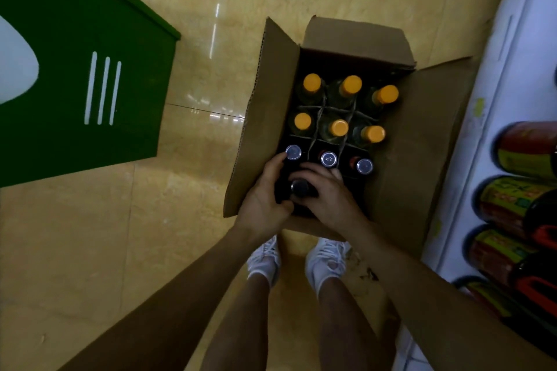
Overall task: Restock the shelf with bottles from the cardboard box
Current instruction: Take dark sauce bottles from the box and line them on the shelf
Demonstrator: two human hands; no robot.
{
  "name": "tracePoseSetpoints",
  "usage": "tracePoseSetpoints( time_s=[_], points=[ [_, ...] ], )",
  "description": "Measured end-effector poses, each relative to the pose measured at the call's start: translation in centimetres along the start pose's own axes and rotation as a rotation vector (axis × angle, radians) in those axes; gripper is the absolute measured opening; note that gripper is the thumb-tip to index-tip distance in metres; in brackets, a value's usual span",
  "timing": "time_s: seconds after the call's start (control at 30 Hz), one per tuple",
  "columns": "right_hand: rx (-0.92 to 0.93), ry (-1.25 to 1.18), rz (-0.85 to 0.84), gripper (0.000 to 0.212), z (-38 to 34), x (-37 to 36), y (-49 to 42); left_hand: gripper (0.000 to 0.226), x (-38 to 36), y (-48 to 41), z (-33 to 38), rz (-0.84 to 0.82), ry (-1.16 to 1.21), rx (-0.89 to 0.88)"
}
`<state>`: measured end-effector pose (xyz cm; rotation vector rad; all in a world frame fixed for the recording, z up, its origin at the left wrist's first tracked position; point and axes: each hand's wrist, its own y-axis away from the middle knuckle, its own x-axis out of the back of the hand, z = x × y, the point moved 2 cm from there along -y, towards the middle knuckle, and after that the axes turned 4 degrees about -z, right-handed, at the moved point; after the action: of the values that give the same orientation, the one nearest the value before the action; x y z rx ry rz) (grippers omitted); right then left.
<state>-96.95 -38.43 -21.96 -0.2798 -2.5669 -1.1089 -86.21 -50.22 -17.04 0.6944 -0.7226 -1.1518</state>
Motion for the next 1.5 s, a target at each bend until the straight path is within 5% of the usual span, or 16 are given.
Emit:
tracePoseSetpoints(
  time_s=[0.53, 1.0, 1.5],
  points=[
    [0.162, -0.521, 0.043, 0.027, -10.9, 10.8, 6.9, 0.089, 1.5, 2.0, 4.2, -0.048, -0.033, -0.158],
    [0.170, -0.473, 0.444, 0.048, -23.0, 19.8, 18.0, 0.061, 1.3, 13.0, 19.9, 0.091, 0.100, -0.425],
    [0.284, -0.193, 0.534, 0.043, -38.3, 34.5, 34.5, 0.055, 6.7, 30.9, 41.7, 0.085, -0.109, -0.669]
  ],
)
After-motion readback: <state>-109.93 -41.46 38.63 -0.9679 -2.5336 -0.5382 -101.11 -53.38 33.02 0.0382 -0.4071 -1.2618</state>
